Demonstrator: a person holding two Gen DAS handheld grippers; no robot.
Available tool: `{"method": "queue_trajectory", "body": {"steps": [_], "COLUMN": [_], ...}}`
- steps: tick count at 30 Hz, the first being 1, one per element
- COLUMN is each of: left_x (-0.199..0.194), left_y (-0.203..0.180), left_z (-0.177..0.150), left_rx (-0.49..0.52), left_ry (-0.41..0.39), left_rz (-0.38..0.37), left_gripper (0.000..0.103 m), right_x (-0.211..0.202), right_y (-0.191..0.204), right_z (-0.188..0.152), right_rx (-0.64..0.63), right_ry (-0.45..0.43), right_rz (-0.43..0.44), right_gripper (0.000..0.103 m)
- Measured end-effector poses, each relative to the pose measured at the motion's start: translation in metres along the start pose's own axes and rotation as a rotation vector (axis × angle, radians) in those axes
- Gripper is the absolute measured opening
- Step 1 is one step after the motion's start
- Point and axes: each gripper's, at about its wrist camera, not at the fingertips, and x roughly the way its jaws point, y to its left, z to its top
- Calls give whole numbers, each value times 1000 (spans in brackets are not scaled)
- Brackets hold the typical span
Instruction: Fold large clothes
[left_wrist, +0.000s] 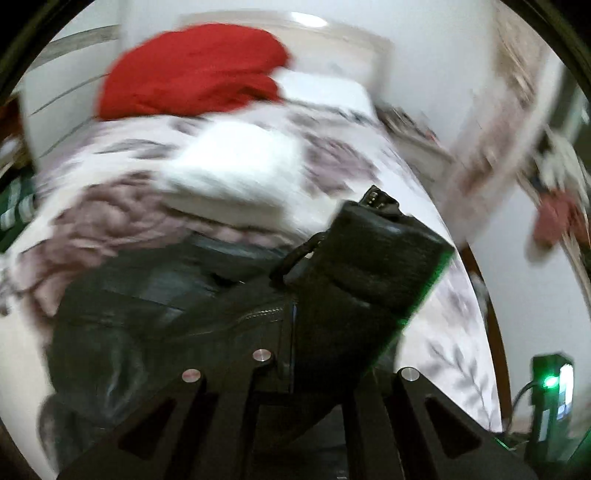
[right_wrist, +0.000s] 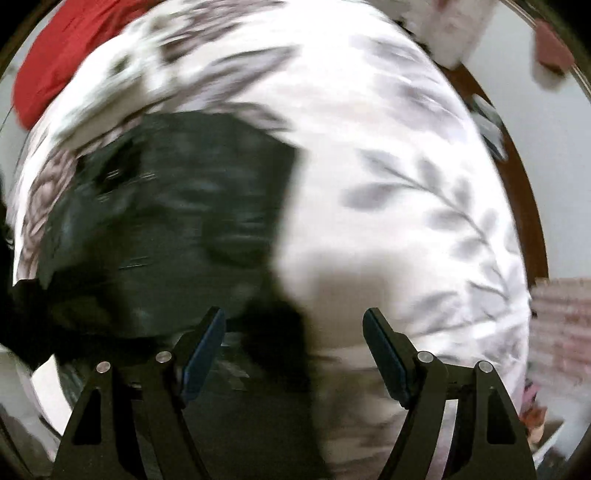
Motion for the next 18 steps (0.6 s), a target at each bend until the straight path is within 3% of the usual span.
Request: {"method": "queue_trajectory", "body": {"steps": [5,7,9,11,12,16,18], "left_x": [59,67,68,56,47,6,-12], "left_y": [-32,-33,-28,-27,-25,-14,7], "left_z": [-24,-32,-36,-38,-38,-41,-37], "left_rx": [90,101,64,35,32,16,-14], "left_ry": [171,218,269,272,265,244,226], "left_rz": [67,85,42,10,-2,7,51], "left_gripper": [5,17,53,79,85,86,86], "right_x": [11,17,19,22,22,18,12], "right_y": [-75,-99,-118,-133,-138,-144,-135], "right_z": [-9,-13,-17,-20,-22,-25,-23], "right_rx": [116,160,198,229,241,266,271], "right_ry": [55,74,88,99,103,115,111], "right_rz": [24,74,132,199,226,317,359], "right_gripper": [79,78,78,78,78,78,78]}}
